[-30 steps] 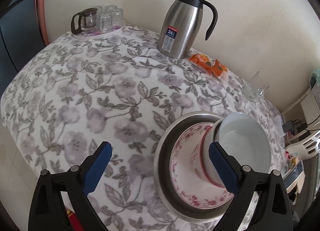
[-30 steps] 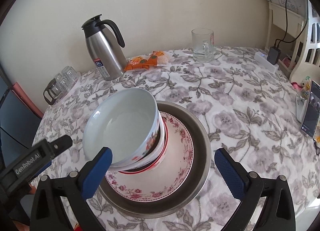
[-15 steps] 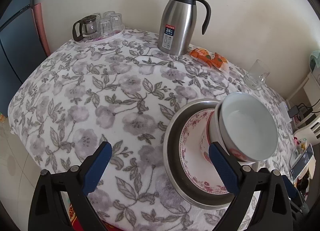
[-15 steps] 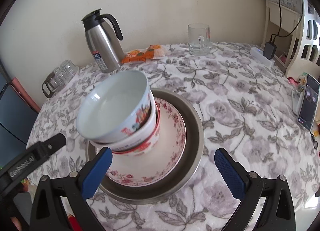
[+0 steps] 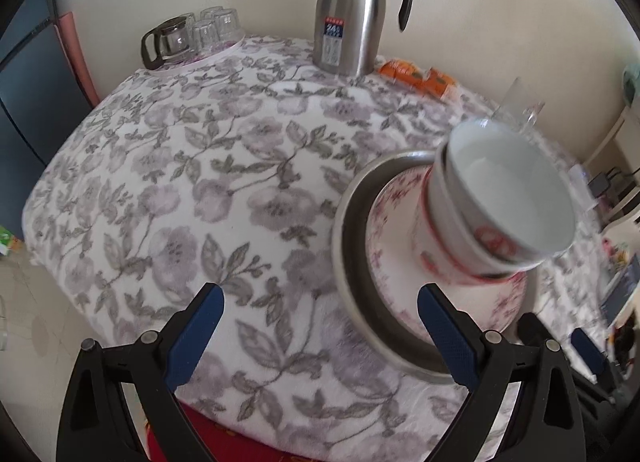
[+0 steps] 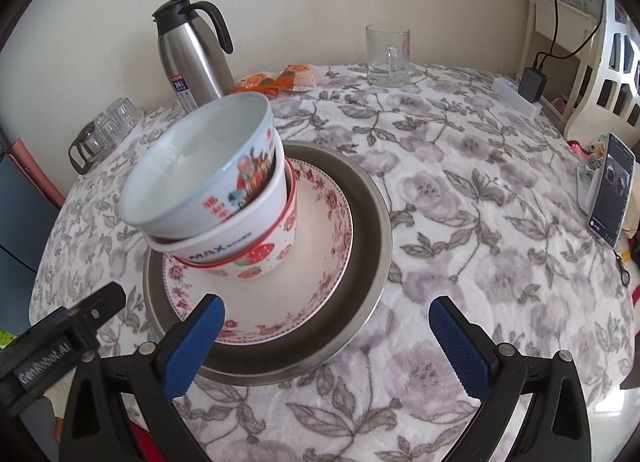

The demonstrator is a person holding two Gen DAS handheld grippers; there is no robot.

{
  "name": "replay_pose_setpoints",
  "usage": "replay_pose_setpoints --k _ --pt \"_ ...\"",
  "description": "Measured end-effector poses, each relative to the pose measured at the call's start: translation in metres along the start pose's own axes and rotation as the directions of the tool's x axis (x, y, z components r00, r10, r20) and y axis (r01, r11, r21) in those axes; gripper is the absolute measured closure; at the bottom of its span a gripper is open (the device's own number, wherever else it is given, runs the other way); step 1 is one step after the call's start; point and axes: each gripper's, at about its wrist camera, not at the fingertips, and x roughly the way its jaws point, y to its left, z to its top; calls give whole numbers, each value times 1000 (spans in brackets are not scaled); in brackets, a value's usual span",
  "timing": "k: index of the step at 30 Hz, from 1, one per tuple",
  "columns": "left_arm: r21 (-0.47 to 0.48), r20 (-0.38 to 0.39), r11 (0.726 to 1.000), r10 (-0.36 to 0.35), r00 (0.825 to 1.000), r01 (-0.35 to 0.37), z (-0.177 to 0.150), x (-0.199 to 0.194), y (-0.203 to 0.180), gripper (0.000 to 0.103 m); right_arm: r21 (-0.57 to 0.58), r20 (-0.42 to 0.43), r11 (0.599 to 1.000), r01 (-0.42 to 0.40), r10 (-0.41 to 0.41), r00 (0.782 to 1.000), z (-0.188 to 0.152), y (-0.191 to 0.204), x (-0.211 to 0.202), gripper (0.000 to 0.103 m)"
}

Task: Organize plates and bowls
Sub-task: 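Withdraw both grippers away from the stacked dishes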

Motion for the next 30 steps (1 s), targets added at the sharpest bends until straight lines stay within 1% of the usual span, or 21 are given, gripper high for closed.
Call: replay_pose_setpoints --k 1,5,7,12,17,30 --pt "6 1 1000 13 1000 -13 -2 0 -1 5 -2 -1 1000 2 -2 1000 -1 0 0 0" --pt "24 -11 1000 8 1000 -8 -8 3 -3 5 -8 -5 1000 6 -6 1000 -5 -1 2 0" --pt "34 -21 999 19 1000 -19 -11 6 -4 5 -11 -8 1000 11 -11 1000 -7 -2 4 0" --pt "36 -54 999 33 998 -31 -16 10 -4 5 -17 -16 1000 21 -21 1000 -11 -4 7 0" --pt "40 -62 998 50 997 -47 -17 12 -2 5 -17 -28 1000 26 -26 999 -16 -8 9 0" --pt "46 -84 998 51 995 -48 -22 13 0 5 -20 -34 999 37 -38 999 -22 -15 10 0"
